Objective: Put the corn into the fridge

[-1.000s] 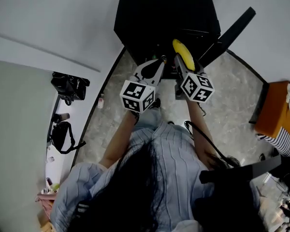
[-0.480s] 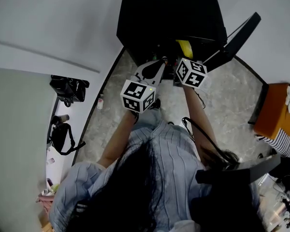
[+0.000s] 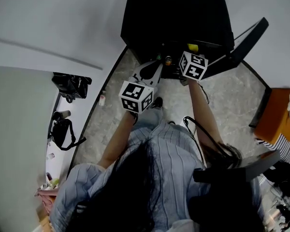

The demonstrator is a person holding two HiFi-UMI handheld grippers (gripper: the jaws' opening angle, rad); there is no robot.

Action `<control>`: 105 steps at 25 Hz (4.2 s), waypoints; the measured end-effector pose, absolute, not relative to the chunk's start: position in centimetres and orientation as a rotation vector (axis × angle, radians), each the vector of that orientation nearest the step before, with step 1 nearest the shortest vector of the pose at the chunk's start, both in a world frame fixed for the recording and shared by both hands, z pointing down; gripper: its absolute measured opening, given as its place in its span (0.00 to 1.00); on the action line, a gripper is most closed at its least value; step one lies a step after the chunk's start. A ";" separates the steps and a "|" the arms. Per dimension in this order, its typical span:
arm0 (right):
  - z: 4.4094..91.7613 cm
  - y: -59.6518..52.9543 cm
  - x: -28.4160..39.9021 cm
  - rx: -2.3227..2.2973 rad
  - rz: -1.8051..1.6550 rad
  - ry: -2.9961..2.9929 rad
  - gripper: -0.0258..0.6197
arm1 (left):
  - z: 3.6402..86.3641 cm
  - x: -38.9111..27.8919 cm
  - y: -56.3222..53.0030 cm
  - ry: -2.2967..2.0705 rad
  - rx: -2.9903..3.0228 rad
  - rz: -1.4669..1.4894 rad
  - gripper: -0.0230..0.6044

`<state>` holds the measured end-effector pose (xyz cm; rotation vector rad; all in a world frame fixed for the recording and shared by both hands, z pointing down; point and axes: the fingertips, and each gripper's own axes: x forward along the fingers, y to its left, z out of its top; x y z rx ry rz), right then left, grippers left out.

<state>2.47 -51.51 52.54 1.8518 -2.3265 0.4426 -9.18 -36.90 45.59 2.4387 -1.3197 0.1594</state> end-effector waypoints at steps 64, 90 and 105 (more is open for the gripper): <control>54.2 -50.9 3.5 1.846 0.549 -2.330 0.28 | 46.7 -11.0 -36.0 -1.374 2.377 0.187 0.08; 48.3 -39.1 2.9 1.593 0.721 -2.561 0.28 | 45.7 -7.1 -34.7 -1.341 2.410 0.144 0.08; 45.5 -27.5 4.7 1.418 0.728 -2.703 0.27 | 41.8 -2.6 -26.2 -1.411 2.421 -0.013 0.08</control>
